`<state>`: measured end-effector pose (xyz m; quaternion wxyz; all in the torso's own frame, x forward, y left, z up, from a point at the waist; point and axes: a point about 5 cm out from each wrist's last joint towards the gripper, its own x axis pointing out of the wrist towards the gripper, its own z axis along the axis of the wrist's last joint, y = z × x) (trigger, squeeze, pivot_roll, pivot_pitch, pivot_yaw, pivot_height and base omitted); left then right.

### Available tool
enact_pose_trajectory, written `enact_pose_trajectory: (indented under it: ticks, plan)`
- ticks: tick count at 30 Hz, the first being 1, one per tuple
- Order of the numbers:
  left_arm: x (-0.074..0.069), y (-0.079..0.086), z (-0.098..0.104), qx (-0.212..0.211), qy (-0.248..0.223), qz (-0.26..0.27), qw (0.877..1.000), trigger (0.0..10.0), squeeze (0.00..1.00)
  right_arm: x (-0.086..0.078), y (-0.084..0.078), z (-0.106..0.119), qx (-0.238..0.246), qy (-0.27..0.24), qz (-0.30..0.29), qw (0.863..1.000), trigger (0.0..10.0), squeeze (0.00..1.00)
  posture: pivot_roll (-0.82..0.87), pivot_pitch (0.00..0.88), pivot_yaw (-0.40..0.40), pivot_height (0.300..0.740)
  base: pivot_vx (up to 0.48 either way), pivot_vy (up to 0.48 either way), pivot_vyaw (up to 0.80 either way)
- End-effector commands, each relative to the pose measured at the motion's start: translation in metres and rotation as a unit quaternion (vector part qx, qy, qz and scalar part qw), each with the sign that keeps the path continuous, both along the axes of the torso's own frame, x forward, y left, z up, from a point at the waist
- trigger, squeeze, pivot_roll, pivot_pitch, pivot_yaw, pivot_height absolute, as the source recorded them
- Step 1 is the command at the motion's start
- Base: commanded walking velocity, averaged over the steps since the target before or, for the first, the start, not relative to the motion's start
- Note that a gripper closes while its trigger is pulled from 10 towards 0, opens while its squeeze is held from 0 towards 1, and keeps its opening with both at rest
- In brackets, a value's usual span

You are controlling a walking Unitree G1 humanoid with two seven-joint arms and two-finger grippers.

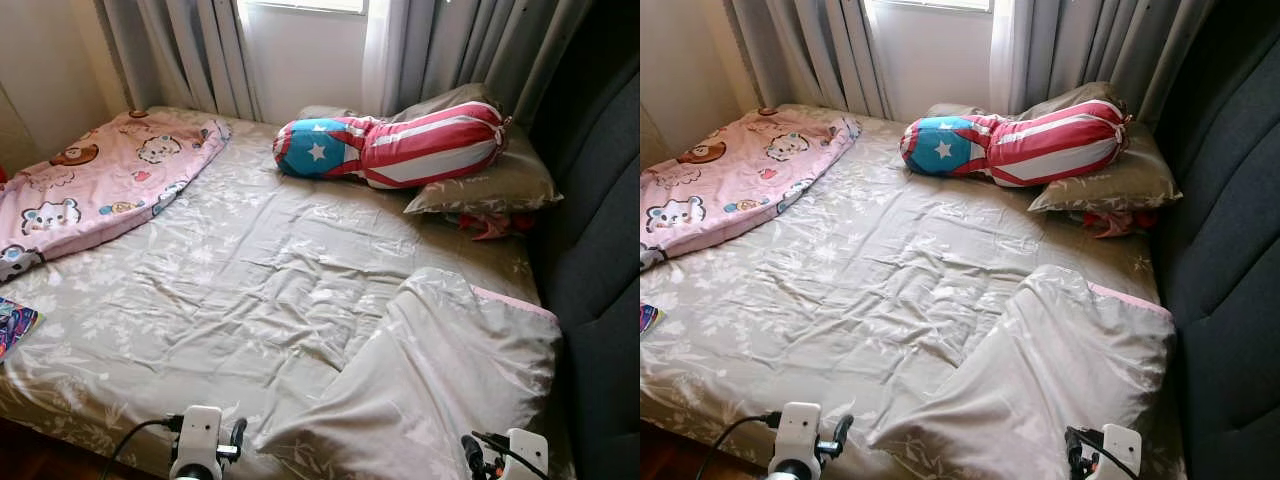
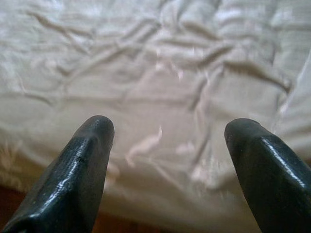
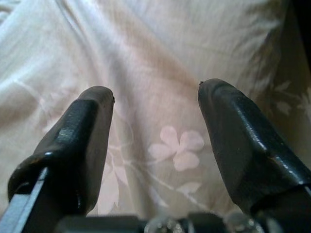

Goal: Clean up the room

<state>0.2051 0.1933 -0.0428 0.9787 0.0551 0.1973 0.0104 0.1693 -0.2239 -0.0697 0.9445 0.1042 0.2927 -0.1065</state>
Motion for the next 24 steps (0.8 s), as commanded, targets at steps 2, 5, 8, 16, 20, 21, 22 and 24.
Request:
enact_pose_trajectory:
  ticks: [2, 5, 8, 16, 20, 21, 22, 24]
  plan:
    - [0.003, 0.000, 0.004, -0.002, -0.016, -0.004, 1.000, 10.0, 0.00, 0.002, -0.001, 0.003, -0.006, -0.016, -0.008, 1.000, 10.0, 0.00, 0.02, 0.000, -0.068, 0.740, 0.000, 0.000, 0.00]
    - [0.007, -0.001, 0.009, -0.001, -0.029, -0.012, 1.000, 10.0, 0.00, 0.006, -0.001, 0.006, -0.001, -0.030, -0.020, 0.999, 10.0, 0.00, 0.02, 0.000, -0.068, 0.740, 0.000, 0.000, 0.00]
    - [0.010, -0.003, 0.012, -0.012, -0.034, -0.027, 0.999, 10.0, 0.00, 0.014, 0.002, 0.009, 0.000, -0.043, -0.020, 0.999, 10.0, 0.00, 0.03, 0.000, -0.068, 0.740, 0.000, 0.000, 0.00]
    - [0.021, -0.001, 0.022, -0.036, -0.052, -0.008, 0.998, 10.0, 0.00, 0.026, 0.009, 0.015, -0.002, -0.063, -0.014, 0.998, 10.0, 0.00, 0.02, 0.000, -0.063, 0.740, 0.000, 0.000, 0.00]
    - [0.025, -0.007, 0.026, -0.034, -0.061, -0.029, 0.997, 10.0, 0.00, 0.030, 0.009, 0.017, -0.013, -0.063, -0.015, 0.998, 10.0, 0.00, 0.02, 0.000, -0.061, 0.715, 0.000, 0.000, 0.00]
    - [0.025, -0.007, 0.026, -0.034, -0.061, -0.029, 0.997, 10.0, 0.00, 0.030, 0.009, 0.017, -0.013, -0.063, -0.015, 0.998, 10.0, 0.00, 0.02, 0.000, -0.061, 0.710, 0.000, 0.000, 0.00]
    - [0.025, -0.007, 0.026, -0.035, -0.061, -0.028, 0.997, 10.0, 0.00, 0.031, 0.009, 0.018, -0.016, -0.068, -0.015, 0.997, 10.0, 0.00, 0.02, 0.000, -0.061, 0.700, 0.000, 0.000, 0.00]
    - [0.025, -0.008, 0.026, -0.036, -0.061, -0.029, 0.997, 10.0, 0.00, 0.032, 0.009, 0.020, -0.015, -0.077, -0.016, 0.997, 10.0, 0.00, 0.02, 0.000, -0.061, 0.695, 0.000, 0.000, 0.00]
